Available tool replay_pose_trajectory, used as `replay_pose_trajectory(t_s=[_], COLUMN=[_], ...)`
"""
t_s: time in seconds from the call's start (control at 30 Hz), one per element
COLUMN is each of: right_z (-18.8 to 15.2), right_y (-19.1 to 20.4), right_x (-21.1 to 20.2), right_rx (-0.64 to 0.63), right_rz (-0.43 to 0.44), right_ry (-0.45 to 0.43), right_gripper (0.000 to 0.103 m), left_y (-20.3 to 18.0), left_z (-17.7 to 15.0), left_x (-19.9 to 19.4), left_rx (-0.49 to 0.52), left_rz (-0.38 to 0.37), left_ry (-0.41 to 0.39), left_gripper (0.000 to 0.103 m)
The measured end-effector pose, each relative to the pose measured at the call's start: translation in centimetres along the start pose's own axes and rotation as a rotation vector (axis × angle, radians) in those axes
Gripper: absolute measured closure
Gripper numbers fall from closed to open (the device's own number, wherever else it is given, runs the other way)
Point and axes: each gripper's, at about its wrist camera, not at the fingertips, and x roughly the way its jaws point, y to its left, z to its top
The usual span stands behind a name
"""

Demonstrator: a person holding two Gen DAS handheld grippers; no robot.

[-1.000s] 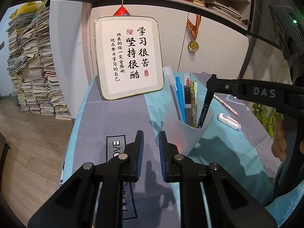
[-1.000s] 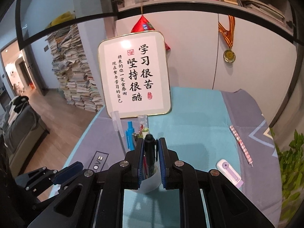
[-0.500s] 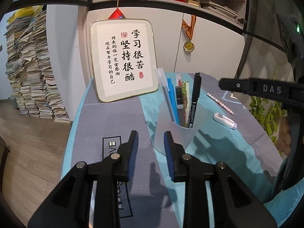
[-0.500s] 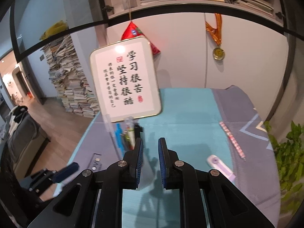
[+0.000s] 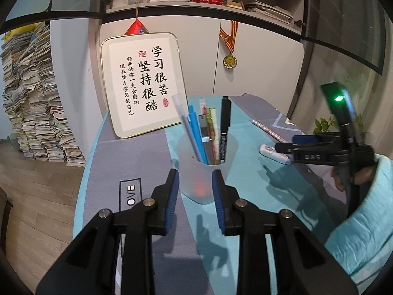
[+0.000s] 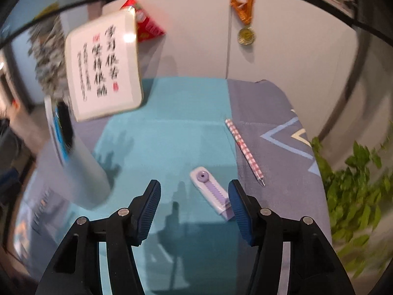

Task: Organize stationery
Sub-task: 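Grasp the white-and-purple eraser on the cloth with the right gripper, then grasp the pink checkered pen with the left gripper while right holds the eraser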

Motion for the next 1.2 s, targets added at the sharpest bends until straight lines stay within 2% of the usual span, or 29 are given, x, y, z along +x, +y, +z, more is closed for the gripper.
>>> replay_pose_trajectory(t_s=[0.1,0.27,0.4,0.43,0.47,0.53,0.73,0.8,0.87,0.97,1.1,1.2], right_z=[0.0,0.2,0.3,0.2,0.1,0.1,-1.9,-3.4,-4.9,-6.8,-8.7,-9.4], right_y=[-0.9,-0.7,-0.6,-0.7,-0.9,-1.3,-5.2,-6.6,-7.9,-9.7,-11.9,-12.5], right_x=[1.4,3.4,5.6,6.2,6.1,6.1,3.0,1.4,-0.4,-1.9,-2.7,-3.0], right_rx=[0.001,-0.065,-0.132,-0.134,-0.12,-0.101,0.148,0.2,0.219,0.244,0.33,0.363], right_rz=[0.003,0.066,0.03,0.012,0.033,0.045,0.098,0.058,-0.027,-0.133,-0.09,-0.048], right_ry=[0.01,0.039,0.075,0.087,0.074,0.087,0.107,0.092,0.06,0.033,0.022,-0.004], right_gripper=[0.045,0.045,0.046,0.053,0.064,0.075,0.076,0.076,0.076,0.076,0.076,0.076], left_y=[-0.8,-2.7,-4.0,-4.2,-4.4,-4.8,-6.7,-8.2,-9.8,-13.1,-17.0,-18.3], left_z=[0.1,0.1,0.0,0.0,0.0,0.1,0.3,0.7,1.2,2.1,3.6,5.0], left_x=[-0.2,0.0,0.6,0.7,0.7,0.8,1.5,2.3,3.6,6.5,11.1,14.9], left_rx=[0.006,0.048,0.071,0.076,0.081,0.09,0.118,0.125,0.118,0.104,0.09,0.008], left_rz=[-0.025,-0.024,-0.022,-0.022,-0.022,-0.022,-0.055,-0.084,-0.119,-0.162,-0.133,-0.127], left_ry=[0.005,0.017,0.04,0.043,0.045,0.049,0.068,0.084,0.107,0.15,0.184,0.235], left_gripper=[0.077,0.077,0.077,0.077,0.077,0.077,0.077,0.076,0.071,0.07,0.07,0.07])
